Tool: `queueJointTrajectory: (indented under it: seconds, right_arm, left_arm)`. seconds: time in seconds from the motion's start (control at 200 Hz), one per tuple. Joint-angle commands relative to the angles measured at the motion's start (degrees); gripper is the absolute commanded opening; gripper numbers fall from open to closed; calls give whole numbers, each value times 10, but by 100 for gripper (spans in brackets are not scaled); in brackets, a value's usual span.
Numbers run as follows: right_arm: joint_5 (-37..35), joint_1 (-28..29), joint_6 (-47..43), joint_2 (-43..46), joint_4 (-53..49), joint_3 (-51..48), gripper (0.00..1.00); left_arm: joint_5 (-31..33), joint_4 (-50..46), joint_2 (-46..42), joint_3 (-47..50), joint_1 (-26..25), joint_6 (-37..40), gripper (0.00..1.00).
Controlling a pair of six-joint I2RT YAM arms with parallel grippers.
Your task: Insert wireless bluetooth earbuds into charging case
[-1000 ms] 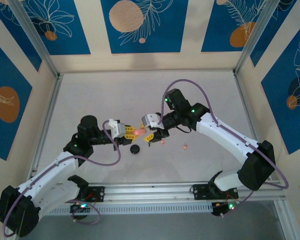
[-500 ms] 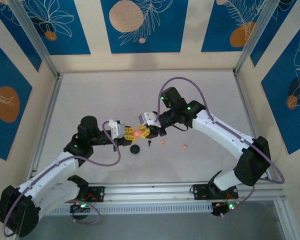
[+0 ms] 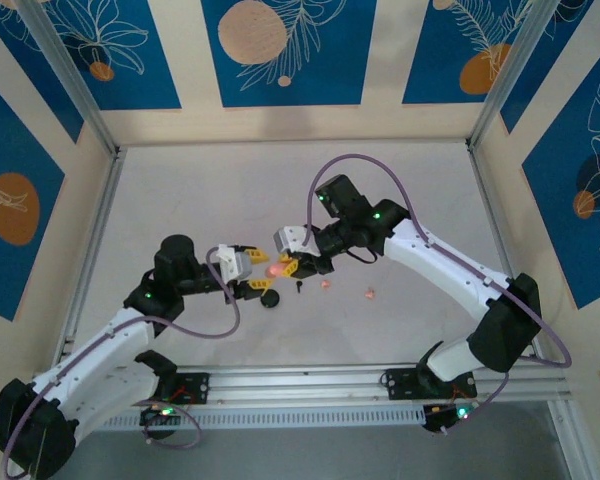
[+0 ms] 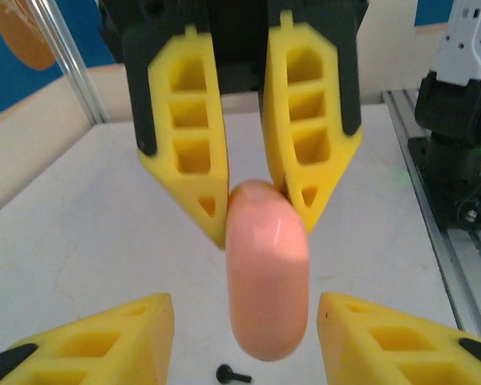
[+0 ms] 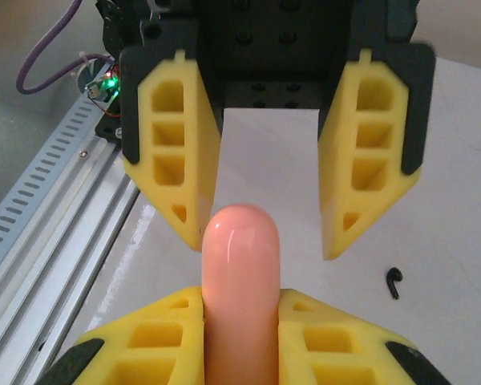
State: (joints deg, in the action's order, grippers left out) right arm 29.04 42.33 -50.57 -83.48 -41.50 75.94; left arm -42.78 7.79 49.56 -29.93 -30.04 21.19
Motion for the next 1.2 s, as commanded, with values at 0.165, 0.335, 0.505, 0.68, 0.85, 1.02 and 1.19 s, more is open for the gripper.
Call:
queueJointTrajectory:
  seconds: [0.165, 0.335, 0.505, 0.68, 0.85, 1.02, 1.19]
  right_arm:
    - [-17, 14, 12, 5, -13, 18, 17]
    - [-6, 16, 16, 1, -4, 19, 17]
    - [1, 19, 22, -5, 1, 24, 17]
    - [1, 21, 23, -8, 1, 25, 17]
    - [-1, 21, 25, -10, 1, 23, 17]
    - [-4, 21, 28, -12, 5, 24, 17]
    - [-2, 21, 31, -11, 5, 23, 17]
  left_arm:
    - [-2, -16, 3, -15, -10, 19, 44]
    - [-7, -10, 3, -15, -10, 13, 43]
    - [-11, 0, 3, -13, -10, 6, 42]
    - [-14, 4, 0, -12, -10, 3, 38]
    - [-13, 14, 0, -8, -9, -2, 39]
    - [-15, 22, 0, -6, -10, -6, 41]
    - [-12, 20, 1, -3, -10, -4, 27]
